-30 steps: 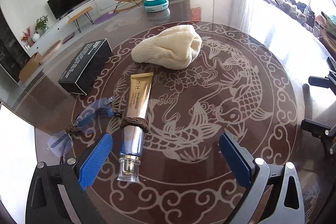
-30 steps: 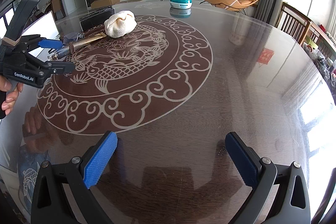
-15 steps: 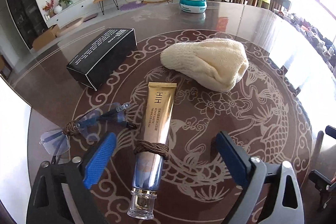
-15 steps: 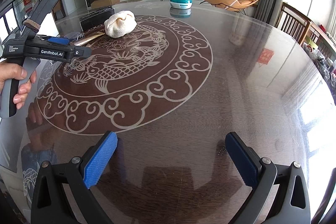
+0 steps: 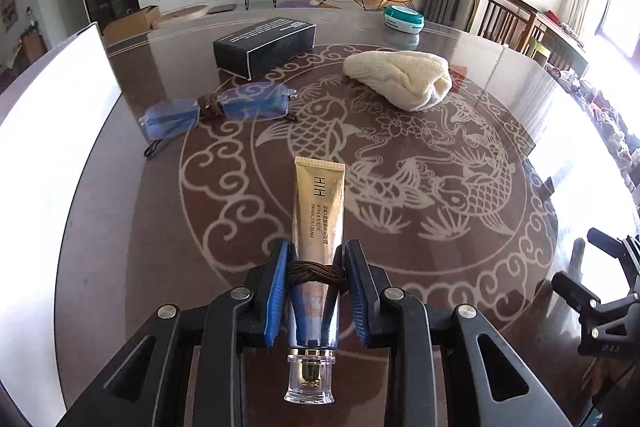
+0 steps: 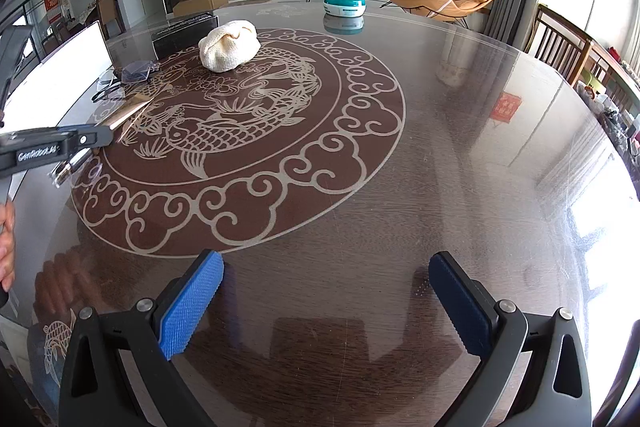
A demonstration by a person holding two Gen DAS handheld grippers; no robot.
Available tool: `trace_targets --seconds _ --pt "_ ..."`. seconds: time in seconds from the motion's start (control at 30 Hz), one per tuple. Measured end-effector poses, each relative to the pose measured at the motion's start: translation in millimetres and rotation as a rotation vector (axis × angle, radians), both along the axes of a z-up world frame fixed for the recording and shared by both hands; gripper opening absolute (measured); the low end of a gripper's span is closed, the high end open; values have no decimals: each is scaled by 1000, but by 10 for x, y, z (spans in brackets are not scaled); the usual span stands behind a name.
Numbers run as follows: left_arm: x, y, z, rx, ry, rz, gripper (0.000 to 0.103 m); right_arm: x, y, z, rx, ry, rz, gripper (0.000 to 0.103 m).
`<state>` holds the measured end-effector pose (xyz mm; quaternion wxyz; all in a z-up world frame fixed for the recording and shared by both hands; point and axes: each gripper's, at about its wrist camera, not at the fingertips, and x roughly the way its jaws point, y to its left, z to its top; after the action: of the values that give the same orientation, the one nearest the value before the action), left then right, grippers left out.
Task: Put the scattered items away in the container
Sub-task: 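Lift the gold tube off the table with the left gripper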
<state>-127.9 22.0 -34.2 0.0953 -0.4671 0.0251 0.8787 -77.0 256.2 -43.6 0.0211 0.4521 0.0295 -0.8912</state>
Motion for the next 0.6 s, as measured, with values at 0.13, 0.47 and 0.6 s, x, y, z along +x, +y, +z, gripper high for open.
trace_targets --seconds 0.13,0.47,0.6 --pt "278 -205 -15 -8 30 62 28 0 0 0 0 0 0 103" --pt "343 -277 -56 -34 69 47 40 -1 0 -1 0 0 0 103" --pt "364 -237 -82 -65 76 46 69 -2 0 0 0 0 0 103"
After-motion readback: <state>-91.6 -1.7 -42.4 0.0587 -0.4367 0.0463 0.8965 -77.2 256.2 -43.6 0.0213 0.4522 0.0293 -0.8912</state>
